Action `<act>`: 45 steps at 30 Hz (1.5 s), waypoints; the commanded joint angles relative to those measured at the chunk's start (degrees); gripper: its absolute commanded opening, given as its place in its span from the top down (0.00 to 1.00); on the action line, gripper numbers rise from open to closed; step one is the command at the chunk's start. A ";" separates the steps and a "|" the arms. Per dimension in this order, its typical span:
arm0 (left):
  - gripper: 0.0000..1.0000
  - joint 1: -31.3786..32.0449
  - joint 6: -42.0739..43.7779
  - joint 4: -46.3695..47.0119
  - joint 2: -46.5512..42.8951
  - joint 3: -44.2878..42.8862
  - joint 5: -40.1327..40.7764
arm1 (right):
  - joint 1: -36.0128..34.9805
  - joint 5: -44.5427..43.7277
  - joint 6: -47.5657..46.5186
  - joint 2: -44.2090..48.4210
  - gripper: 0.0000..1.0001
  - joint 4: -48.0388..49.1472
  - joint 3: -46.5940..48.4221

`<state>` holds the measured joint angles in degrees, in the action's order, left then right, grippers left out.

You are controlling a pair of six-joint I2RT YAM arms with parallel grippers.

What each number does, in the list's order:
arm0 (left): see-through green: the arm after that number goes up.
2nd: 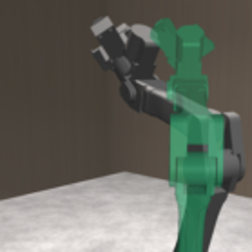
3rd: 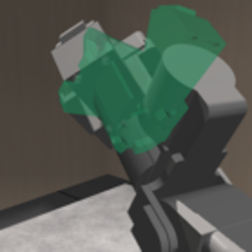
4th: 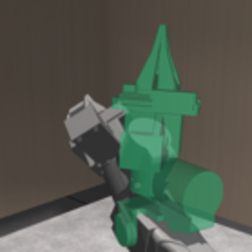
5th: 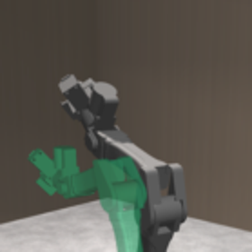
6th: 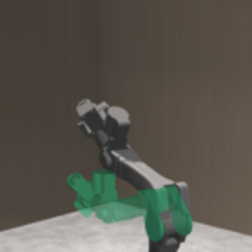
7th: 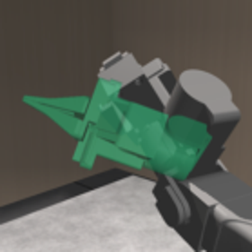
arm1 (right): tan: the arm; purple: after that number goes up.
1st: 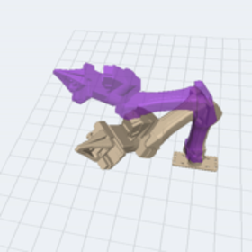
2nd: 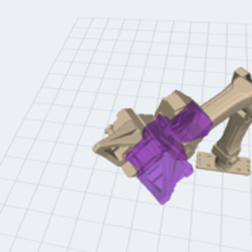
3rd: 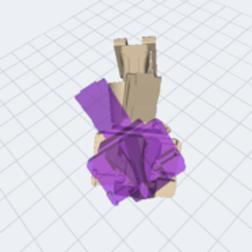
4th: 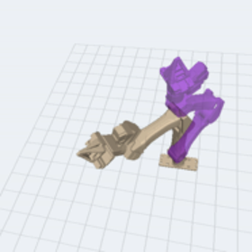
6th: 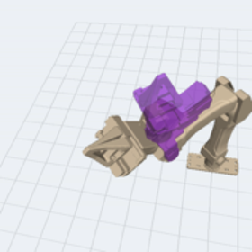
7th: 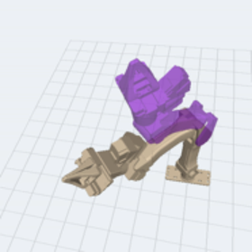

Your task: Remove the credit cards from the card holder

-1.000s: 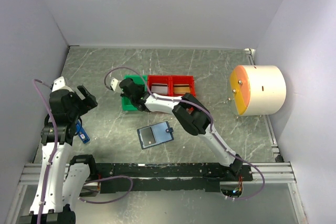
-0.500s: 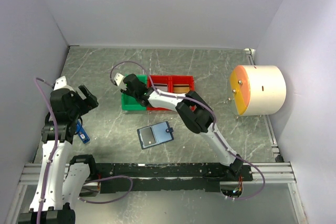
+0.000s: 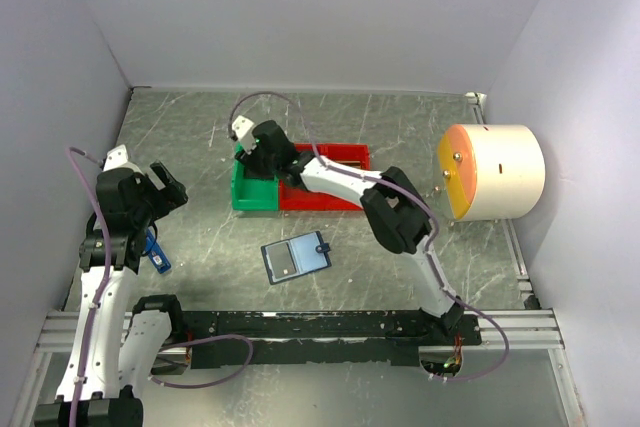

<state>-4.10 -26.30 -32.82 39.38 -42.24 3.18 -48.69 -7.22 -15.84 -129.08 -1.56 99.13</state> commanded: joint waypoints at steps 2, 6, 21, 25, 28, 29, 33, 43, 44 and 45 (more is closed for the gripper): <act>0.05 -0.69 0.90 1.08 0.36 0.53 -1.84 | 1.42 7.57 7.20 9.22 0.45 3.39 -5.69; 0.05 -0.65 0.98 1.09 0.59 0.56 -2.03 | 1.69 9.62 13.49 15.79 0.44 3.55 -11.29; 0.09 -0.56 3.83 6.75 6.42 2.67 -22.98 | 6.35 35.81 56.08 42.82 0.51 12.72 -53.80; 0.12 -0.10 2.18 8.14 9.62 3.92 -31.38 | 6.08 32.51 65.99 48.19 0.51 20.78 -63.68; 0.15 1.35 -1.00 10.47 11.27 6.41 -36.90 | 5.93 31.46 68.76 49.79 0.51 22.60 -66.14; 0.16 1.91 -2.73 11.19 11.63 7.51 -38.52 | 5.75 31.39 69.23 49.89 0.52 22.91 -66.44; 0.20 11.97 -8.57 15.50 11.89 12.30 -36.47 | 5.14 32.74 69.61 46.69 0.63 22.46 -66.04; 0.37 31.47 -20.39 24.59 16.44 17.63 -25.64 | 3.94 36.30 71.43 37.35 0.75 25.68 -63.50; 0.38 31.96 -20.32 24.80 17.17 17.26 -25.41 | 3.71 36.73 71.72 36.53 0.76 26.43 -63.31; 0.40 32.37 -20.17 24.86 18.13 16.77 -25.30 | 3.46 37.04 71.97 35.73 0.76 26.98 -63.20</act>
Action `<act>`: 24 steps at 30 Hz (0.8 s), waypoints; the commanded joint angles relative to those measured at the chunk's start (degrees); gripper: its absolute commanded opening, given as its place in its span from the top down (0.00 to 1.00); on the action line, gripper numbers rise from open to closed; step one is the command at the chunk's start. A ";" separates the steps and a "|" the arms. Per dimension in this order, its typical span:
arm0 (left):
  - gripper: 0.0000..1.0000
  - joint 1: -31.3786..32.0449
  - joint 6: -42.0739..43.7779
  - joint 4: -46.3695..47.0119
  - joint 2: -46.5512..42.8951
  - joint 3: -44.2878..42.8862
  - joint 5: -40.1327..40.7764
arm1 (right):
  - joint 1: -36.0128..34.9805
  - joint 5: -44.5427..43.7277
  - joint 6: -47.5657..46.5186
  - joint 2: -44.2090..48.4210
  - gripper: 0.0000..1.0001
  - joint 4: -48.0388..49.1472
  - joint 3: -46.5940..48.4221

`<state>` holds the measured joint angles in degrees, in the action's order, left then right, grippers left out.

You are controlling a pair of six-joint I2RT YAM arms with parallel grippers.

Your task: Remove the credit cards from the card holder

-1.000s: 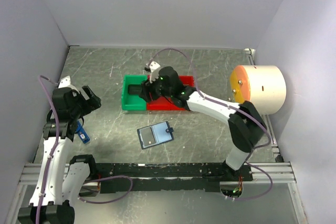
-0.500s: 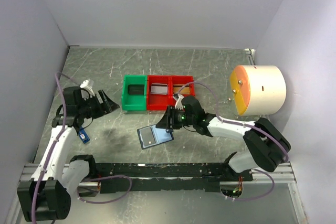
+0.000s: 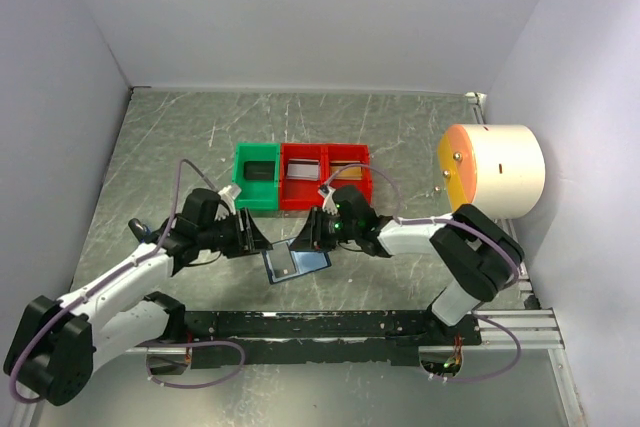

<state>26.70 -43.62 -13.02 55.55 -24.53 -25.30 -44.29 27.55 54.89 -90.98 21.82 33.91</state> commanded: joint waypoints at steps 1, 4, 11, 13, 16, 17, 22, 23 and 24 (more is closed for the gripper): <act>0.41 2.06 -2.47 4.94 2.96 -1.48 3.35 | -1.03 2.37 1.54 -3.13 0.76 3.93 2.16; 0.45 3.34 -1.37 4.59 6.08 -2.91 4.05 | -1.34 2.99 1.86 -5.57 0.77 4.26 2.81; 0.52 5.79 -0.82 5.97 12.55 -3.44 4.47 | -2.21 -2.23 0.77 -6.73 0.77 -1.20 3.38; 0.53 6.67 -0.94 6.62 13.49 -3.42 5.11 | -2.29 -3.33 0.48 -6.55 0.76 -1.88 2.87; 0.56 7.73 -1.03 7.38 15.12 -3.34 6.16 | -2.28 -2.25 0.46 -8.00 0.76 -1.48 2.92; 0.58 8.10 -1.08 7.65 15.76 -3.42 6.33 | -2.36 -1.94 0.62 -8.51 0.76 -1.44 3.07; 0.64 10.81 -1.20 7.11 19.01 -4.07 9.45 | -2.93 -2.75 1.43 -8.78 0.77 -0.83 2.36; 0.65 11.36 -1.39 6.75 19.59 -4.04 10.45 | -2.91 -2.84 1.52 -8.82 0.77 -0.86 2.31; 0.65 11.82 -1.73 6.37 20.04 -3.90 11.51 | -2.95 -2.74 1.52 -8.92 0.77 -1.02 2.38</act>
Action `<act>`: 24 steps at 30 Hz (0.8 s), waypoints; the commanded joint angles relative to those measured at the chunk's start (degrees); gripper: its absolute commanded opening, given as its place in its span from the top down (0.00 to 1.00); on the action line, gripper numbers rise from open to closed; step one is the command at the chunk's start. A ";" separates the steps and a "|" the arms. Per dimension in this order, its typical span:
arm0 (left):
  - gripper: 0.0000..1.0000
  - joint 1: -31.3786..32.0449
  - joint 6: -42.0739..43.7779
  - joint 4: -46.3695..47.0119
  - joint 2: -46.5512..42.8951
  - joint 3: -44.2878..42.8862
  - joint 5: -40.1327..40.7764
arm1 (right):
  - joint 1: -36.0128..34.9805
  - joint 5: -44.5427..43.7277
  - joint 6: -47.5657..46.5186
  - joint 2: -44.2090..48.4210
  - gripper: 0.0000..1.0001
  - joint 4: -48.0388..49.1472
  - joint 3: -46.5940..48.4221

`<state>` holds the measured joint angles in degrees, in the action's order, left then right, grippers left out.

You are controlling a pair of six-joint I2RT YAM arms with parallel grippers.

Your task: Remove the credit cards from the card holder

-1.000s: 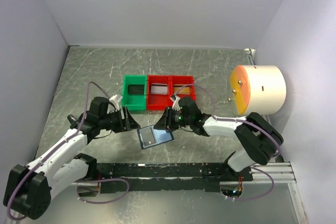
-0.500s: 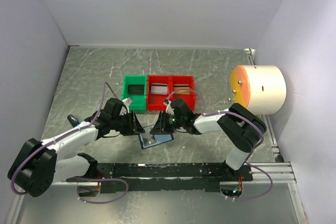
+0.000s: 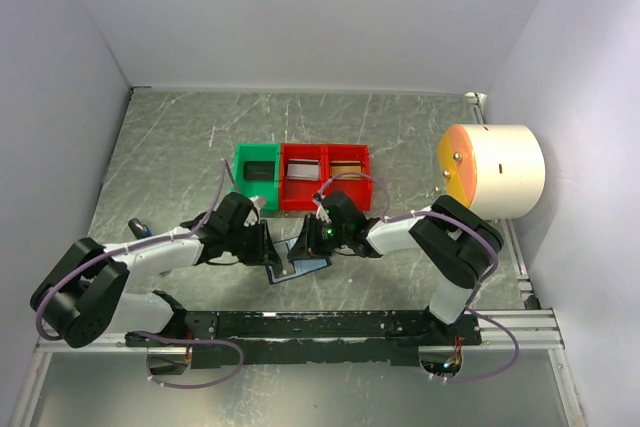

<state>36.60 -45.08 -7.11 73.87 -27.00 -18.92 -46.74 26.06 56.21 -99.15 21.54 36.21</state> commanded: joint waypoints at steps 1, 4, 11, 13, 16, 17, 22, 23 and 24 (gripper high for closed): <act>0.66 2.34 -0.51 0.06 2.14 -1.31 5.98 | -0.52 -0.90 0.20 -0.91 0.77 -0.63 0.17; 0.66 3.58 -1.49 -0.34 2.60 -0.61 7.88 | -0.46 0.59 0.75 -1.39 0.78 1.29 -0.19; 0.66 5.05 -3.11 -4.69 0.20 -0.87 13.14 | -0.38 -2.48 -0.97 0.34 0.76 -3.56 0.51; 0.63 5.10 -3.33 -6.48 -1.64 -1.23 14.71 | -0.40 -2.68 -1.56 -0.01 0.76 -4.57 0.93; 0.58 5.11 -3.27 -8.05 -3.91 -1.77 16.54 | -0.41 -2.40 -0.93 -0.63 0.76 -3.37 0.60; 0.57 5.13 -3.07 -7.98 -4.26 -1.74 16.71 | -0.45 -2.22 -0.60 -0.88 0.76 -2.81 0.46; 0.60 5.10 -2.64 -5.73 -1.20 -2.00 14.86 | -0.45 -1.53 -0.65 -1.70 0.76 -2.42 1.11; 0.62 5.08 -2.57 -4.96 -0.49 -2.01 14.16 | -0.44 -1.32 -0.69 -1.81 0.77 -2.26 1.26; 0.64 5.13 -2.60 -4.20 0.33 -2.01 13.64 | -0.40 -1.14 -0.56 -1.83 0.77 -1.98 1.32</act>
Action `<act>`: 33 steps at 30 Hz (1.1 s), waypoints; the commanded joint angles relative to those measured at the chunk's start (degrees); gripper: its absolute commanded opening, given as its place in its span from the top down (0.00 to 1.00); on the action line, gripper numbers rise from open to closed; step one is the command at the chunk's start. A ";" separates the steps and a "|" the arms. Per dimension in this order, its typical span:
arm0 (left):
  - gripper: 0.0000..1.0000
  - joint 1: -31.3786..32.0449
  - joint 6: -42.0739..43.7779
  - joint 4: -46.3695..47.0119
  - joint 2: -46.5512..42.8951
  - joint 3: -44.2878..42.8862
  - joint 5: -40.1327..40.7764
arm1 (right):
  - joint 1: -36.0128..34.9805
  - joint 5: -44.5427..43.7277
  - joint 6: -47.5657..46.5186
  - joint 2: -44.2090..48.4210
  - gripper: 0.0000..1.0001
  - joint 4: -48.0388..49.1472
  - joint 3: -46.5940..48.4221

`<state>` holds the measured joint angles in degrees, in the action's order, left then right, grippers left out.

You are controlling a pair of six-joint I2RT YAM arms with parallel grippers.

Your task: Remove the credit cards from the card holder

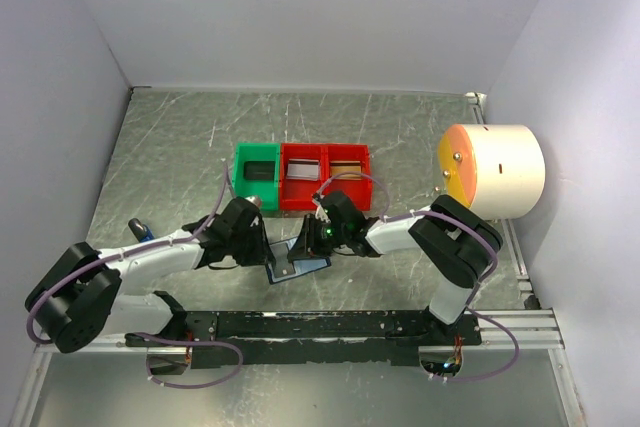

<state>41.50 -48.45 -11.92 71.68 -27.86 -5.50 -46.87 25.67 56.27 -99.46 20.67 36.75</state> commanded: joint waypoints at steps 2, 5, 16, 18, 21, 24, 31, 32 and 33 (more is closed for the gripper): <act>0.70 0.44 0.64 0.87 3.37 -1.31 0.26 | -0.24 0.09 -0.14 -1.45 0.79 0.26 0.66; 0.78 0.65 0.78 -0.06 3.32 -1.50 1.25 | -0.10 1.66 2.09 -1.15 0.84 4.11 -0.40; 0.91 0.78 1.43 -0.11 2.31 0.07 0.97 | 1.42 3.80 4.66 -1.09 1.00 9.12 -1.57; 0.92 0.79 1.47 -0.90 2.32 -0.25 1.90 | 1.35 1.97 3.13 0.38 1.00 5.73 -1.10; 0.93 0.83 1.81 -2.30 2.17 -0.77 3.28 | 1.64 -0.72 0.66 2.52 1.00 0.72 -0.58; 0.93 0.84 2.20 -3.29 1.70 -1.20 4.24 | 2.03 -1.44 -0.48 3.34 1.00 -1.93 -0.56; 0.93 0.84 2.30 -3.16 1.35 -1.22 4.12 | 2.14 -2.38 -0.65 3.98 1.00 -2.89 -1.68; 0.93 0.82 2.37 -2.85 1.36 -1.17 3.88 | 2.14 -2.34 -0.70 3.76 0.96 -2.84 -1.61; 0.93 0.81 2.43 -2.71 1.36 -1.09 3.65 | 2.14 -2.02 -0.77 3.30 0.89 -2.60 -1.49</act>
<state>41.95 -47.81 -12.14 73.08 -29.10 -4.05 -44.95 24.62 56.49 -96.62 19.09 35.14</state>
